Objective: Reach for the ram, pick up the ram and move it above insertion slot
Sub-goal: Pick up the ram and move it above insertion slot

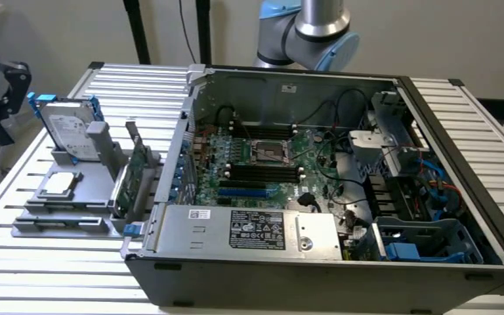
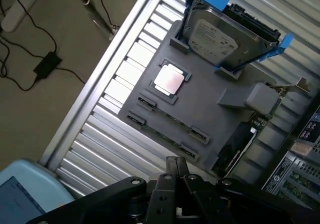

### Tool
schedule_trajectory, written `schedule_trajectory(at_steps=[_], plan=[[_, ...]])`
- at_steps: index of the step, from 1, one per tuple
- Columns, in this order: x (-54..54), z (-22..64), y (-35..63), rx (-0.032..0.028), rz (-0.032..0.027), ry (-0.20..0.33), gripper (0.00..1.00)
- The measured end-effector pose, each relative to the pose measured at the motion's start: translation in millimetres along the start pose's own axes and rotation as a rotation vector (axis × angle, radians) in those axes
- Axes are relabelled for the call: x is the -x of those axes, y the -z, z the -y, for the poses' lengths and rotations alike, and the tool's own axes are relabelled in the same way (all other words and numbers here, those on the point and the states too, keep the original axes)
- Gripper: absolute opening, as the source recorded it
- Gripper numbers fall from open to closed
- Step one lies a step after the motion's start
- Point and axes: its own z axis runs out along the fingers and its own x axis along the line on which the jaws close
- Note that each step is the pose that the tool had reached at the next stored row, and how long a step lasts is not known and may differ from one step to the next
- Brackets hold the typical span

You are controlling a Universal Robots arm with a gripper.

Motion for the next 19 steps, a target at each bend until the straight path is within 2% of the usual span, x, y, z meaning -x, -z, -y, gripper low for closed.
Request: schedule_trajectory(at_steps=[19], plan=[[0.0,0.0,-0.1,-0.0002,-0.0131,0.345,0.11]])
